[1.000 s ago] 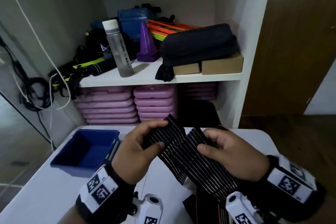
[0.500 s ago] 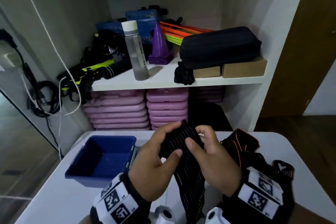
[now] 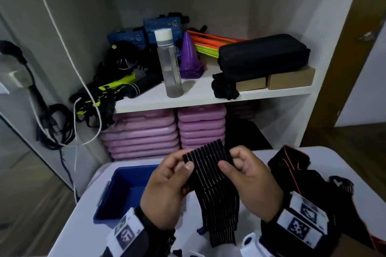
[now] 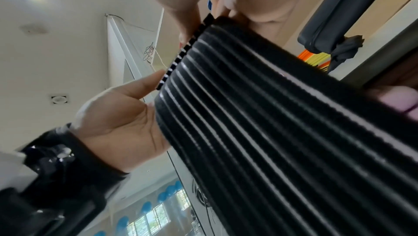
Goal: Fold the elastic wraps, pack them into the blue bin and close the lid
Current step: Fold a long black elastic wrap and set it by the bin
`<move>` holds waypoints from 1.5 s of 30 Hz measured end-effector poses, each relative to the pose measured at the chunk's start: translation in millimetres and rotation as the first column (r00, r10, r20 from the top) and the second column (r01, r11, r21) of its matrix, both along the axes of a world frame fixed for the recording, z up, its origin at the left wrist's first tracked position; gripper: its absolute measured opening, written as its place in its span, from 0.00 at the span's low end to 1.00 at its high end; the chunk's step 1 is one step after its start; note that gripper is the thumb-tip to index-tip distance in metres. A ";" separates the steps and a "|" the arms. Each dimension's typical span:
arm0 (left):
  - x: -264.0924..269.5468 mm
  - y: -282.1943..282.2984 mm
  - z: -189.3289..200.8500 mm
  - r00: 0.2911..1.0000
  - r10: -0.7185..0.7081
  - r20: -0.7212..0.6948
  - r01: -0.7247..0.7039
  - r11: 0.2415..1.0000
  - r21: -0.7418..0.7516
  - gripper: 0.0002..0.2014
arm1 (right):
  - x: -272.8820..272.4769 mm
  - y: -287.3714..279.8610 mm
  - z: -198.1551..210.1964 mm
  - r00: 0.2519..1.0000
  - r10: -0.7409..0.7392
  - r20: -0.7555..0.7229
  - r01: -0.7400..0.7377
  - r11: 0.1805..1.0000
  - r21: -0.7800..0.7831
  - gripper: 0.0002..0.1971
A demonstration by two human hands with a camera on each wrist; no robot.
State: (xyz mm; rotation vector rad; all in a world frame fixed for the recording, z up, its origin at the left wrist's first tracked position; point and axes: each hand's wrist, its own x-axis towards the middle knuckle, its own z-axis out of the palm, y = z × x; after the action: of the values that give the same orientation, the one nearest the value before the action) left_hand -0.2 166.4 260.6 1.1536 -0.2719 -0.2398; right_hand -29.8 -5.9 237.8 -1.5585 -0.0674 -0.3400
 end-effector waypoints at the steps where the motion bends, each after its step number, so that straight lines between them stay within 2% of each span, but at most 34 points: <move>1: 0.6 2.8 0.7 0.999 -0.028 -0.018 0.027 0.999 -0.017 0.10 | 0.2 4.1 -2.0 0.999 -0.032 -0.003 0.032 0.999 0.010 0.09; 3: 3.0 9.6 -1.1 0.996 -0.062 -0.070 0.059 0.997 -0.040 0.07 | 0.4 12.3 -4.5 0.996 -0.090 -0.002 0.090 0.996 0.014 0.06; 6: 8.3 18.3 -2.4 0.990 -0.034 -0.138 0.029 0.999 -0.038 0.11 | 0.9 18.3 -5.4 0.992 -0.126 0.000 0.126 0.992 0.004 0.07; 9: 18.4 30.0 -3.3 0.985 0.052 -0.164 -0.058 0.998 -0.029 0.09 | 3.3 11.5 -1.5 0.999 -0.027 -0.047 0.027 1.000 -0.005 0.07; 11: 28.3 39.8 -1.6 0.981 0.076 -0.177 -0.091 0.993 -0.077 0.05 | 4.9 2.9 7.1 0.997 0.047 -0.062 -0.043 0.997 0.059 0.08; 12: 32.5 44.0 0.8 0.980 0.051 -0.191 -0.077 0.988 -0.131 0.06 | 4.7 -0.4 14.0 0.995 0.089 -0.047 -0.083 0.990 0.113 0.11; 14: 39.3 47.4 4.0 0.982 -0.034 -0.184 -0.012 0.969 -0.245 0.17 | 5.3 -5.7 26.7 0.987 0.157 -0.027 -0.149 0.968 0.202 0.20; 16: 41.1 42.6 4.8 0.982 -0.130 -0.135 0.081 0.945 -0.317 0.21 | 7.1 -0.9 35.3 0.981 0.193 0.003 -0.189 0.953 0.238 0.15; 17: 39.6 37.1 6.2 0.978 -0.184 -0.101 0.139 0.930 -0.341 0.20 | 8.7 4.8 36.7 0.977 0.213 0.015 -0.210 0.944 0.254 0.13; 19: 32.5 23.5 15.0 0.953 -0.296 -0.057 0.251 0.884 -0.395 0.15 | 13.1 20.3 35.3 0.967 0.253 0.033 -0.253 0.937 0.239 0.16; 20: 28.9 17.5 20.0 0.935 -0.351 -0.046 0.300 0.856 -0.421 0.11 | 16.3 28.2 32.0 0.969 0.245 0.038 -0.248 0.948 0.201 0.15; 22: 23.5 9.7 28.4 0.911 -0.408 -0.052 0.346 0.828 -0.441 0.04 | 19.4 41.1 25.6 0.979 0.196 0.059 -0.199 0.978 0.066 0.08; 24: 23.8 7.0 32.7 0.914 -0.399 -0.080 0.333 0.847 -0.413 0.06 | 19.2 49.2 22.2 0.981 0.174 0.082 -0.172 0.984 -0.039 0.04; 26: 26.7 7.2 33.1 0.921 -0.379 -0.093 0.324 0.875 -0.360 0.09 | 17.6 54.8 20.7 0.978 0.183 0.099 -0.179 0.983 -0.041 0.05; 28: 27.5 7.8 32.1 0.949 -0.311 -0.053 0.293 0.932 -0.216 0.13 | 17.4 58.8 20.0 0.977 0.192 0.095 -0.192 0.981 -0.005 0.10; 31: 24.4 10.0 28.2 0.979 -0.176 0.104 0.169 0.983 0.073 0.14 | 18.6 60.3 19.7 0.981 0.172 0.084 -0.180 0.979 0.091 0.14; 32: 22.6 11.4 26.1 0.978 -0.137 0.159 0.122 0.987 0.102 0.14 | 18.2 60.2 20.2 0.985 0.154 0.074 -0.163 0.979 0.126 0.17; 34: 19.5 16.2 21.1 0.965 -0.104 0.239 0.101 0.995 0.025 0.24 | 18.5 59.1 20.8 0.991 0.119 0.054 -0.128 0.970 0.206 0.25; 35: 18.1 19.3 17.6 0.948 -0.111 0.298 0.117 0.993 -0.002 0.30 | 19.0 58.7 20.8 0.993 0.113 0.046 -0.120 0.965 0.234 0.27; 37: 15.7 23.1 12.0 0.882 -0.155 0.445 0.140 0.988 0.067 0.36 | 19.5 60.2 21.5 0.992 0.123 0.039 -0.128 0.958 0.257 0.26; 39: 13.9 24.5 11.3 0.859 -0.172 0.482 0.137 0.985 0.108 0.32 | 20.0 64.1 22.1 0.989 0.142 0.042 -0.148 0.945 0.292 0.26; 43: 10.4 25.2 15.9 0.865 -0.233 0.443 0.228 0.971 0.066 0.22 | 19.4 72.9 23.1 0.982 0.190 0.024 -0.183 0.898 0.401 0.32; 45: 9.8 23.9 15.5 0.872 -0.198 0.448 0.196 0.979 0.052 0.16 | 19.5 76.1 21.7 0.986 0.164 -0.022 -0.144 0.917 0.372 0.38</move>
State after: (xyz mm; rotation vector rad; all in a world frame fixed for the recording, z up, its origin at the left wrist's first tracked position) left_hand 9.6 190.4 276.1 1.1779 -0.8061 -0.1470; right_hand -10.3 70.2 259.5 -1.1781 -0.0801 -0.1735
